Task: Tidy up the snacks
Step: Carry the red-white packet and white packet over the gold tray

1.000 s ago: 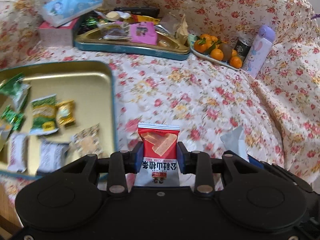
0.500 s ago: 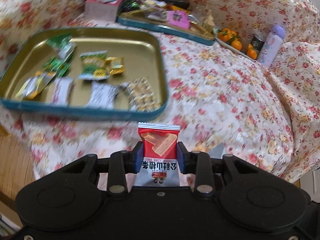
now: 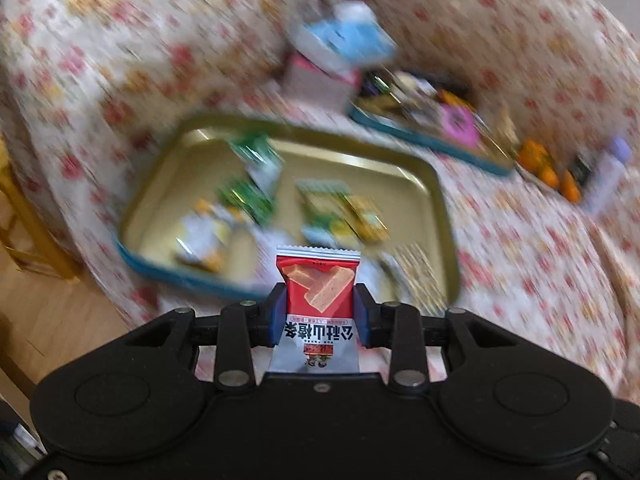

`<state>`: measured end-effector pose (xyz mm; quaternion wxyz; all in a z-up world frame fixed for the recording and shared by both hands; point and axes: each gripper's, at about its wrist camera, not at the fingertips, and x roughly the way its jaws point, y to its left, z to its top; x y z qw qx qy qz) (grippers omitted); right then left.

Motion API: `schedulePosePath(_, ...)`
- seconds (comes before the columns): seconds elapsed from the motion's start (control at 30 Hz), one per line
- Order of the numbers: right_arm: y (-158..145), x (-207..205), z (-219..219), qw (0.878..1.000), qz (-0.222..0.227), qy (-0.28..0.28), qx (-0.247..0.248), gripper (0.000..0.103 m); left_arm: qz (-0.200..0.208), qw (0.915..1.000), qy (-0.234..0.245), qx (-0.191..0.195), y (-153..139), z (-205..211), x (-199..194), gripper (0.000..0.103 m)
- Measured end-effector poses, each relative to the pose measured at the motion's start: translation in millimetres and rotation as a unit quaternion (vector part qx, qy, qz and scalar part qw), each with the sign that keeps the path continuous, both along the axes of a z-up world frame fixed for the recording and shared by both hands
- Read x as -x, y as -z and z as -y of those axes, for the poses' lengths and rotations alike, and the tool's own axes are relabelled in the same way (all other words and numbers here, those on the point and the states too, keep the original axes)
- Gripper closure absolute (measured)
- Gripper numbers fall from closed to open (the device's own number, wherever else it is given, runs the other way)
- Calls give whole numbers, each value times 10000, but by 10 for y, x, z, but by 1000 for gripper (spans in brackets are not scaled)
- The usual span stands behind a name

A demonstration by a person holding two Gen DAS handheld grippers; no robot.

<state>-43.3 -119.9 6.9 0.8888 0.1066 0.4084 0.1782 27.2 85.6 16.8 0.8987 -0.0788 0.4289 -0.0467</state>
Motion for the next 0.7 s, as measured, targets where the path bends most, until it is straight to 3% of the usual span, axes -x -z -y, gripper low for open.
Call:
schedulePosePath(0.17,-109,-335,-143,9998,196,-35,41,79,323,9980,-452,-310,-110,-291,-377,60)
schedulePosePath(0.37,-116,-673,-252,9995,257,136,88,79,299,9932,-769,-819,-26,-437,-811,60)
schedulePosePath(0.7,-128,-972,-287,9988,313,283,256,79,-12,9932,-834,-817,166,-431,-1160,59)
